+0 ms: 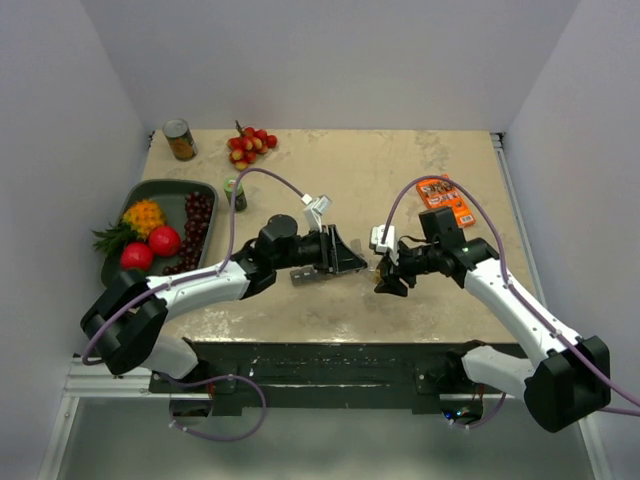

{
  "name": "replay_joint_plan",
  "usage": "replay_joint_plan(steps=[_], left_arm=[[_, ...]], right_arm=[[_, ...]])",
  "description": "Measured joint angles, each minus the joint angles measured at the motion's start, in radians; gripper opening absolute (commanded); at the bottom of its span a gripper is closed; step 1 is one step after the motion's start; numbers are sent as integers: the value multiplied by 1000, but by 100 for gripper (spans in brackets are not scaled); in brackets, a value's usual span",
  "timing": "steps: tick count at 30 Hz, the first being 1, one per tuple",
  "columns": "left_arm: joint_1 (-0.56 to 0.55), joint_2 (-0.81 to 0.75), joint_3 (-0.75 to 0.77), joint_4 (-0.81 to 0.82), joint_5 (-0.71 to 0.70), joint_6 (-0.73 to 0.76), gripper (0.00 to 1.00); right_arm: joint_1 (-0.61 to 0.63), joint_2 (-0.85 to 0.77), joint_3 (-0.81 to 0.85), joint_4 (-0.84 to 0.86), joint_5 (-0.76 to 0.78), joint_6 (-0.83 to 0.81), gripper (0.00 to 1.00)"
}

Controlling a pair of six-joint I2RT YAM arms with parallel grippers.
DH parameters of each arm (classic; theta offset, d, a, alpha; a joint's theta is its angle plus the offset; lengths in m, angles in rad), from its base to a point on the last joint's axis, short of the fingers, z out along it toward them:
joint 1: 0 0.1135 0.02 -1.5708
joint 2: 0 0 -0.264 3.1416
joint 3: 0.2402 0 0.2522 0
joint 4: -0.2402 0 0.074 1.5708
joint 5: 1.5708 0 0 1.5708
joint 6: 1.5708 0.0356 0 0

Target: Sort the pills into containers

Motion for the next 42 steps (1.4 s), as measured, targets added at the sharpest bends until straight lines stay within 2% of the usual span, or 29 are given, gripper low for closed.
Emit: replay_joint_plan(steps=[7,13,17,25,27,31,32,34,36,37,42], left_arm=[[-3,10,22,-38,-4,18,0],[-3,31,26,-18,83,63,0],[2,37,41,-26,201,220,1],[3,32,129,-190,354,621,6],[3,25,129,-193,376,679,11],[11,8,129,-190,406,754,28],[14,5,129,-185,408,757,37],[18,-6,128,-178,405,757,51],[23,-23,127,-166,397,754,53],[24,-29,125,-153,395,749,66],[28,-58,110,-62,352,707,71]], right_arm=[[1,26,18,-27,2,13,0],[-3,26,23,-90,-37,19,0],[-5,28,27,-147,-91,27,0],[-9,65,32,-196,-203,34,0],[-10,72,34,-206,-225,32,0],[-11,76,45,-211,-254,27,0],[-11,76,48,-210,-258,26,0],[-13,76,56,-206,-266,26,0],[-13,75,66,-197,-275,25,0],[-13,75,69,-190,-284,24,0],[-3,71,87,-154,-351,16,0]])
